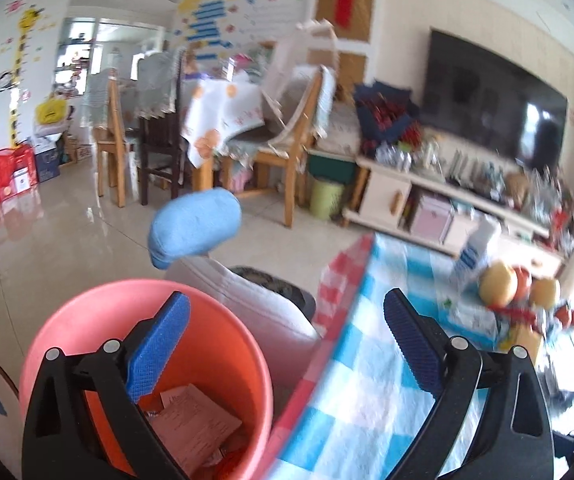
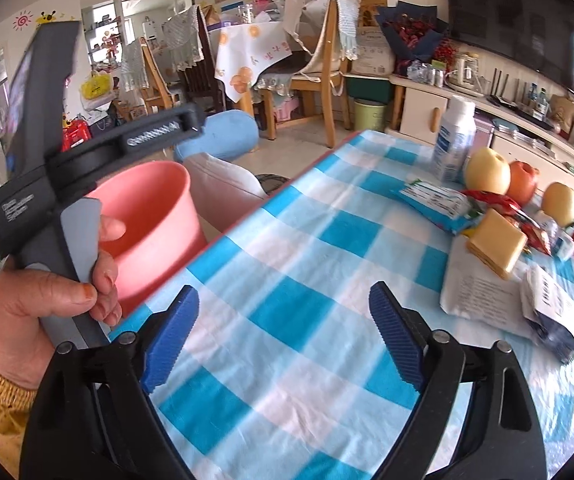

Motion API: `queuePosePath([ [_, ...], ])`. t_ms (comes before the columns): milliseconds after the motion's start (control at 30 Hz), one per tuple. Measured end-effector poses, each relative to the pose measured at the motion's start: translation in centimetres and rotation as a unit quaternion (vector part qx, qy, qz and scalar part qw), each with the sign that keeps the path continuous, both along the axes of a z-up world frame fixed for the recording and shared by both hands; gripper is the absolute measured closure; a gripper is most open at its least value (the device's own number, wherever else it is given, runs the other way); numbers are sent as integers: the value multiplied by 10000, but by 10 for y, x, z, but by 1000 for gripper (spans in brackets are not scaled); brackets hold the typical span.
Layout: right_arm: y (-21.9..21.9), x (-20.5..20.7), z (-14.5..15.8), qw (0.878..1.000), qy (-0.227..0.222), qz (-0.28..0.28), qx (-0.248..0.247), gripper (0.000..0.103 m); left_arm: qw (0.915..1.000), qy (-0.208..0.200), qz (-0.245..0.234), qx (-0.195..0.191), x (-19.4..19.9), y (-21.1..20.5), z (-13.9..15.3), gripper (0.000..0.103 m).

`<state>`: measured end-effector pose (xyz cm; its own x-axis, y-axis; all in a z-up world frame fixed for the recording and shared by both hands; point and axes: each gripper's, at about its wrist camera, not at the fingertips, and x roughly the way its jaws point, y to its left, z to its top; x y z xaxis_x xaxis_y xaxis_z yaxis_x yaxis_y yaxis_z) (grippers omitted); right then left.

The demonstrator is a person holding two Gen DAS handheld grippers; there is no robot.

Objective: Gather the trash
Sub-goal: 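Bring both tools back over the table toward the remaining items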

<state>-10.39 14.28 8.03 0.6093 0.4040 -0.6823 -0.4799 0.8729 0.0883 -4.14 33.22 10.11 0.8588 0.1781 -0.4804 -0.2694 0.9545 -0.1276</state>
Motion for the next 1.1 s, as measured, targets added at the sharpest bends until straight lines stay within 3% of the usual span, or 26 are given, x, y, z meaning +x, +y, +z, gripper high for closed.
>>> queuePosePath([
  [233,-32,-15,-1,9998,26,-201,-4,11,9983,226,-510,-172,-1,-27,-6,7],
  [467,-66,-25,-2,9989,28,-464,104,11,9951,362,-912,-85,-3,-57,-13,7],
  [1100,-121,-38,10,9963,-230,-735,393,11,9879,598,-1433,42,-17,-123,-27,7],
])
